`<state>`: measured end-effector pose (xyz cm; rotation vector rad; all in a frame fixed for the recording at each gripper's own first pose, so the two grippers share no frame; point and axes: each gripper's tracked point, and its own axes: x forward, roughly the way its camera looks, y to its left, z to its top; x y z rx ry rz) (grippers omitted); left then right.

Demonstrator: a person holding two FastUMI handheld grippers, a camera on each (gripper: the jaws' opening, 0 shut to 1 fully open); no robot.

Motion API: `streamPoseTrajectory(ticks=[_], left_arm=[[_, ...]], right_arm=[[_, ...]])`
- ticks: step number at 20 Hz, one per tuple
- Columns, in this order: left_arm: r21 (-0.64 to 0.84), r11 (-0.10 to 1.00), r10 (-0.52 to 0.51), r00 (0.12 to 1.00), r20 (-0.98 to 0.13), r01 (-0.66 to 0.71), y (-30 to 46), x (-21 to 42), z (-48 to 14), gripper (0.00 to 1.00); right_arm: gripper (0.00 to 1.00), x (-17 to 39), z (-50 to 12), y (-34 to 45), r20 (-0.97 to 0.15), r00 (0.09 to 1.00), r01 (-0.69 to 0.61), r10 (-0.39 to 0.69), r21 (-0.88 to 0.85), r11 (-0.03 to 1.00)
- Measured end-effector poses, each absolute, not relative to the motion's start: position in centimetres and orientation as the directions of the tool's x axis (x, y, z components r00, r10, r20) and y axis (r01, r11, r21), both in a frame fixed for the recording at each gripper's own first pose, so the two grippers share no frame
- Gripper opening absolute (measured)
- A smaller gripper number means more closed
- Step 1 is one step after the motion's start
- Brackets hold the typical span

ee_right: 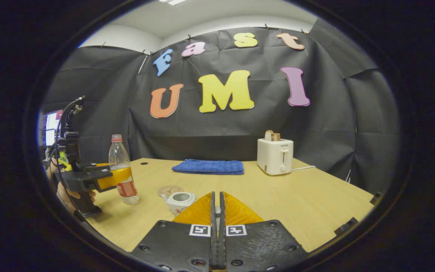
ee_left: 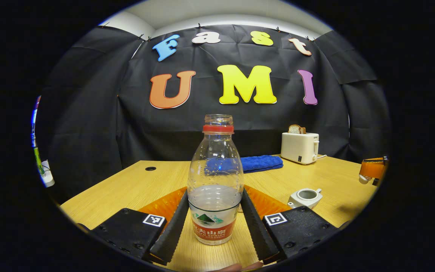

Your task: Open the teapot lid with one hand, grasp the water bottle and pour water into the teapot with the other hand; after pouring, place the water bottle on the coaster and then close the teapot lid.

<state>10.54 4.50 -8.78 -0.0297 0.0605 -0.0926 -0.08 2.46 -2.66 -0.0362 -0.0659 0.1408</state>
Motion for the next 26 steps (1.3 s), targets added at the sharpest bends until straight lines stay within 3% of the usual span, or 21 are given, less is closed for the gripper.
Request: streamPoseTrajectory(ticks=[13,18,26], left_arm=[[0.382,0.923,0.002,0.988,-0.156,0.058,3.6,9.2,-8.3,0.80],[0.635,0.767,0.018,0.986,-0.166,0.093,2.2,8.1,-8.1,0.78],[0.824,0.557,0.098,0.978,-0.186,0.101,2.2,9.1,-8.2,0.78]], right_arm=[[0.00,-0.4,-3.0,-1.8,0.060,0.994,-0.095,0.095,-0.003,0.995],[0.00,-0.3,-3.5,-2.8,0.052,0.995,-0.090,0.090,0.006,0.996],[0.00,-0.3,-3.9,-3.3,0.043,0.995,-0.090,0.090,-0.002,0.996]])
